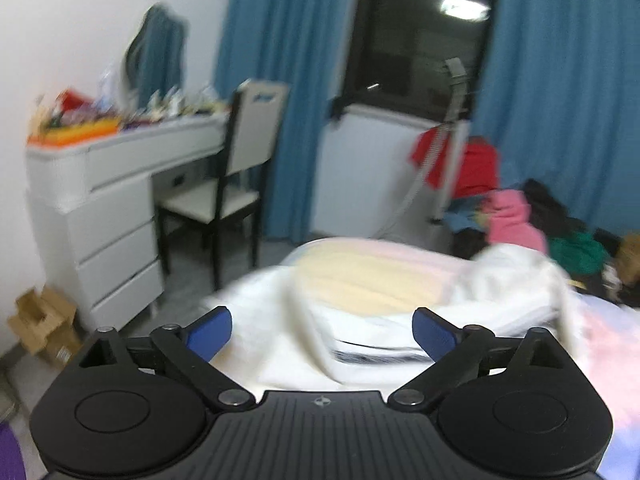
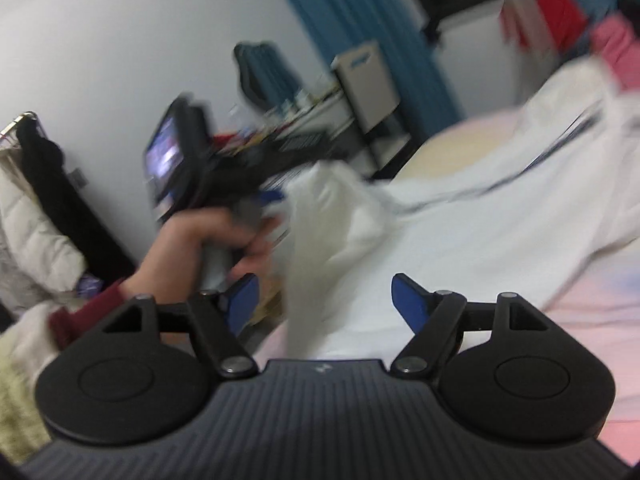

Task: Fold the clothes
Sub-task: 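Lay the sweatshirt on the bed and open both grippers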

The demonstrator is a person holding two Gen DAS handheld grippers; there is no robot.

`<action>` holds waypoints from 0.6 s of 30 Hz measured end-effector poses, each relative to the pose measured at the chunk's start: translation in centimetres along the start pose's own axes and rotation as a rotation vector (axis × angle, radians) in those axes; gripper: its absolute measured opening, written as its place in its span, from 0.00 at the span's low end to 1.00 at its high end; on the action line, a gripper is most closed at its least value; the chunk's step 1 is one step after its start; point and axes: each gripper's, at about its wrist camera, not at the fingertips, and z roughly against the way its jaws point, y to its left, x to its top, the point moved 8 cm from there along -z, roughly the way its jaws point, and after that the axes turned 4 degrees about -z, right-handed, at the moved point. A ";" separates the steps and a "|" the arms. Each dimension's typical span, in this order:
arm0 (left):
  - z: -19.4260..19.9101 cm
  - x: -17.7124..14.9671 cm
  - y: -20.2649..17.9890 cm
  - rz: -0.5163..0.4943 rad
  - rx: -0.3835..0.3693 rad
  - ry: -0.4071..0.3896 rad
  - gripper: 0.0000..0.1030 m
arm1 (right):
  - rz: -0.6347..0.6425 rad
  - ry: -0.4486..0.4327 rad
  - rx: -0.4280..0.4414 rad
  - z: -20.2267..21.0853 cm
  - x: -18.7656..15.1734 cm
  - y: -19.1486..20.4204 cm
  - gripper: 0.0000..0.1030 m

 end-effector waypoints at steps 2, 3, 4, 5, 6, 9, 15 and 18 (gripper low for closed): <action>3.0 -1.0 -2.6 -0.032 -0.030 -0.030 0.98 | 0.052 -0.050 -0.072 3.0 1.0 -1.2 0.73; 4.4 -1.8 -3.9 -0.035 -0.052 -0.037 0.99 | 0.075 -0.071 -0.107 4.3 1.5 -1.9 0.73; 5.8 -2.7 -5.3 -0.039 -0.073 -0.045 1.00 | 0.095 -0.088 -0.142 5.7 1.7 -2.8 0.73; 7.2 -3.6 -6.6 -0.042 -0.094 -0.052 1.00 | 0.115 -0.104 -0.176 7.1 2.0 -3.7 0.73; 8.5 -4.5 -7.9 -0.044 -0.117 -0.058 1.00 | 0.127 -0.115 -0.212 8.1 2.0 -4.7 0.73; 9.2 -7.3 -11.1 -0.050 -0.186 -0.021 1.00 | 0.162 -0.145 -0.320 11.1 2.0 -7.7 0.73; 6.2 -9.3 -17.8 -0.140 -0.255 0.037 0.99 | 0.042 -0.215 -0.461 15.2 1.5 -14.0 0.73; 2.7 -8.8 -21.4 -0.173 -0.277 0.048 0.98 | -0.069 -0.245 -0.496 15.1 0.9 -16.8 0.73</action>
